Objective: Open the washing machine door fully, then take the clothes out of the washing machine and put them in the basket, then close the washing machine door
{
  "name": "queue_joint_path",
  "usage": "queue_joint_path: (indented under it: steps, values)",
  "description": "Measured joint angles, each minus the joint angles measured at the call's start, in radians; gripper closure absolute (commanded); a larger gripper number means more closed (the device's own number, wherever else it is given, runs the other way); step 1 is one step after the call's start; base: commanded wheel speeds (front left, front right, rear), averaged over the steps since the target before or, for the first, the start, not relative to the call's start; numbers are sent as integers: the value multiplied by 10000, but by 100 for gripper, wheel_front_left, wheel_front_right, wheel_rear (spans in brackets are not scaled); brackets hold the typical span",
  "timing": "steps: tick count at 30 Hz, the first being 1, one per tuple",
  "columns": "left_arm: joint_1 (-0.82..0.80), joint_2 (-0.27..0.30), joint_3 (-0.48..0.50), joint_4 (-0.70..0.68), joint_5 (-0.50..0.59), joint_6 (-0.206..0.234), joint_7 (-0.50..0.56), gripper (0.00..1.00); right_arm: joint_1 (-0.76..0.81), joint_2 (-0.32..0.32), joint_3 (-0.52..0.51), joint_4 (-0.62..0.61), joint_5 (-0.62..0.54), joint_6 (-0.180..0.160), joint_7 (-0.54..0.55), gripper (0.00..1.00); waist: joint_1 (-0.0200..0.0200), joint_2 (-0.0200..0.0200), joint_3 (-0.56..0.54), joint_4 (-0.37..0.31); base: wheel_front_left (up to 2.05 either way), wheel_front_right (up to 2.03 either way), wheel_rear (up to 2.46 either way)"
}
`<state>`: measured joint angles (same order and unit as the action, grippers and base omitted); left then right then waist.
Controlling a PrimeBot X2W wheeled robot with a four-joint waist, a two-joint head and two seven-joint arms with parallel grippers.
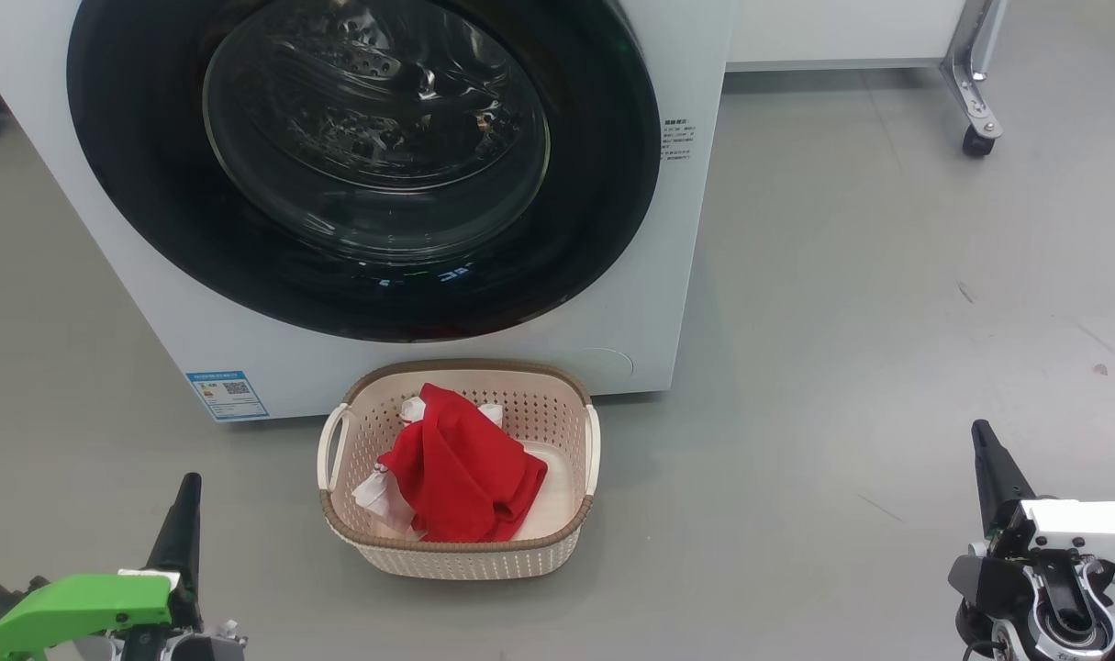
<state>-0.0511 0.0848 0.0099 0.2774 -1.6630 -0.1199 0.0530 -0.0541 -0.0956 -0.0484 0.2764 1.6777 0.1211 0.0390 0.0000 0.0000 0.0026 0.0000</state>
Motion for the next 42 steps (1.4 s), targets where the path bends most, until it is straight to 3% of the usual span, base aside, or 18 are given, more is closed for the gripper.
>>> queue_joint_path:
  steps: [42]
  values:
    - [-11,-44,52,6,0,-2,75,100,-5,17,-56,27,0,2,84,100,0,0,0,0,0,0,0]
